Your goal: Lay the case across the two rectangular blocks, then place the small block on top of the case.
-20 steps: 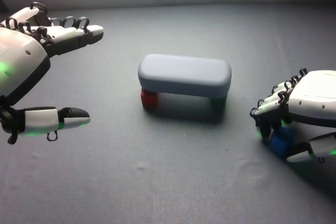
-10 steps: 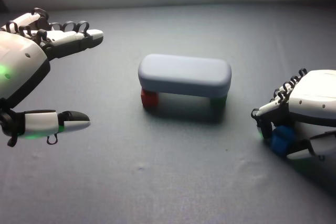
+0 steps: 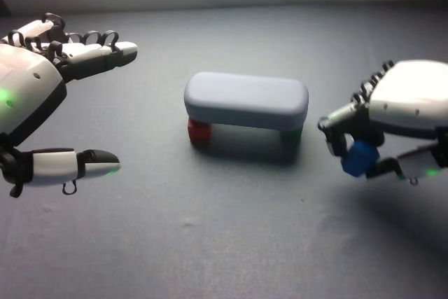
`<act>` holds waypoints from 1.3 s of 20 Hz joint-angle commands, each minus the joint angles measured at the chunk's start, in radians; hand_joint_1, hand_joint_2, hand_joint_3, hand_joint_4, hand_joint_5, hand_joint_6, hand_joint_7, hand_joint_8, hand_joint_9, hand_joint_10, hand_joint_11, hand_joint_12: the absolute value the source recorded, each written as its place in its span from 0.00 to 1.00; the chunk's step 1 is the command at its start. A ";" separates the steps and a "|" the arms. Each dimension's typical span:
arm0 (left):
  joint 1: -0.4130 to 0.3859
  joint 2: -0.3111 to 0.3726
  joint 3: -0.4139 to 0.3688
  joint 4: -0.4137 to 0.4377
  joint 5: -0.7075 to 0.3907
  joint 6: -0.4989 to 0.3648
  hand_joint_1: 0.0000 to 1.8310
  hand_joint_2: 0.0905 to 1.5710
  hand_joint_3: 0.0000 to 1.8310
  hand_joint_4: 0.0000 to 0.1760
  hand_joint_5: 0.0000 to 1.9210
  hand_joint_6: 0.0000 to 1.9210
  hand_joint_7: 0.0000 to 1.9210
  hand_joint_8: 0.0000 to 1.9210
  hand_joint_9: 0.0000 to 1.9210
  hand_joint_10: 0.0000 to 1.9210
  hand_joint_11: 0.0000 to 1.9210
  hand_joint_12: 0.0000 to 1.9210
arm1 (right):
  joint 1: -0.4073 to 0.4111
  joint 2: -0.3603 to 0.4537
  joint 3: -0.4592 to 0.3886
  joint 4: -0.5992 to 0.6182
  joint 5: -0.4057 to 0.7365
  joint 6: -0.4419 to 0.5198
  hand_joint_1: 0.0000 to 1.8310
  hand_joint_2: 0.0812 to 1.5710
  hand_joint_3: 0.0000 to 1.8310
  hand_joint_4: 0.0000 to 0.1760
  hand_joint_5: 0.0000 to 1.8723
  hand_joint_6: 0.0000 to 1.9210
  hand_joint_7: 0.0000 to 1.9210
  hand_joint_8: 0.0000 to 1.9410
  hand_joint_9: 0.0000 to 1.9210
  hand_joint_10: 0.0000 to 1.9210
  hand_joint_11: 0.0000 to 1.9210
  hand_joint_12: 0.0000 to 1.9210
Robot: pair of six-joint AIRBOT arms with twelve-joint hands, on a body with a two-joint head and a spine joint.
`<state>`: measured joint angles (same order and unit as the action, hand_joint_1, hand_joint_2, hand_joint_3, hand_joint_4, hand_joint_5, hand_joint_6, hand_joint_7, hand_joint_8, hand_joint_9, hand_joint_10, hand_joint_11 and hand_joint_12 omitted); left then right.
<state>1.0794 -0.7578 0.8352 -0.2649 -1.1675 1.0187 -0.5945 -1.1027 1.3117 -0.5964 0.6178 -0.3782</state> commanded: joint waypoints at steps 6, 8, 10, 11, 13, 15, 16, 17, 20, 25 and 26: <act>0.009 -0.010 0.004 0.004 -0.124 -0.009 0.53 0.53 0.00 0.00 0.24 0.00 0.31 0.00 0.35 0.00 0.12 0.59 | 0.107 -0.027 0.040 0.025 0.119 0.001 0.67 0.70 0.00 0.00 0.50 0.51 0.51 0.63 0.46 0.75 0.39 0.93; 0.010 -0.013 0.006 0.004 -0.117 -0.010 0.52 0.53 0.00 0.00 0.24 0.00 0.30 0.00 0.35 0.00 0.12 0.58 | 0.136 -0.051 0.064 0.025 0.118 0.001 0.68 0.67 0.00 0.00 0.51 0.50 0.59 0.44 0.51 0.54 0.44 0.75; 0.009 -0.017 0.010 0.004 -0.111 -0.013 0.52 0.53 0.00 0.00 0.24 0.00 0.30 0.00 0.34 0.00 0.13 0.56 | 0.159 -0.072 0.084 0.024 0.114 0.002 0.69 0.66 0.00 0.00 0.53 0.51 0.62 0.33 0.53 0.42 0.41 0.68; 0.009 -0.019 0.011 0.004 -0.109 -0.016 0.52 0.53 0.00 0.00 0.24 0.00 0.30 0.00 0.34 0.00 0.13 0.56 | 0.173 -0.084 0.094 0.021 0.109 0.002 0.69 0.65 0.00 0.00 0.54 0.52 0.64 0.29 0.54 0.38 0.40 0.65; 0.009 -0.020 0.012 0.004 -0.103 -0.017 0.50 0.53 0.00 0.00 0.24 0.00 0.30 0.00 0.34 0.00 0.13 0.56 | 0.197 -0.108 0.113 0.013 0.098 0.002 0.69 0.64 0.00 0.00 0.58 0.39 0.64 0.35 0.55 0.46 0.41 0.72; 0.009 -0.022 0.014 0.004 -0.096 -0.018 0.50 0.53 0.00 0.00 0.24 0.00 0.30 0.00 0.34 0.00 0.13 0.56 | 0.219 -0.134 0.134 0.001 0.083 0.002 0.69 0.64 0.00 0.00 0.57 0.46 0.67 0.26 0.56 0.39 0.40 0.70; 0.009 -0.024 0.016 0.005 -0.094 -0.018 0.50 0.54 0.00 0.00 0.24 0.00 0.30 0.00 0.34 0.00 0.13 0.55 | 0.226 -0.143 0.141 -0.004 0.076 0.002 0.69 0.65 0.00 0.00 0.56 0.52 0.63 0.27 0.52 0.35 0.35 0.70; 0.009 -0.025 0.017 0.005 -0.093 -0.020 0.49 0.54 0.00 0.00 0.23 0.00 0.29 0.00 0.34 0.00 0.14 0.53 | 0.234 -0.155 0.150 -0.010 0.068 0.001 0.69 0.66 0.00 0.00 0.56 0.54 0.60 0.30 0.50 0.30 0.33 0.68; 0.009 -0.029 0.023 0.009 -0.088 -0.026 0.50 0.54 0.00 0.00 0.23 0.00 0.29 0.00 0.33 0.00 0.14 0.51 | 0.257 -0.189 0.182 -0.027 0.032 0.001 0.68 0.66 0.00 0.00 0.54 0.52 0.60 0.35 0.56 0.24 0.34 0.68; 0.008 -0.035 0.030 0.014 -0.077 -0.034 0.48 0.54 0.00 0.02 0.22 0.00 0.28 0.00 0.33 0.00 0.14 0.50 | 0.288 -0.234 0.234 -0.062 -0.038 0.001 0.69 0.65 0.00 0.00 0.57 0.41 0.62 0.39 0.56 0.48 0.44 0.76; 0.007 -0.036 0.031 0.015 -0.076 -0.035 0.49 0.54 0.00 0.01 0.22 0.00 0.28 0.00 0.33 0.00 0.14 0.50 | 0.290 -0.245 0.245 -0.064 -0.048 0.001 0.69 0.64 0.00 0.00 0.58 0.39 0.62 0.39 0.56 0.51 0.46 0.77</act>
<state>1.0939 -0.7898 0.8612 -0.2581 -1.1286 0.9890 -0.3191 -1.3514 1.5566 -0.6914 0.4911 -0.3771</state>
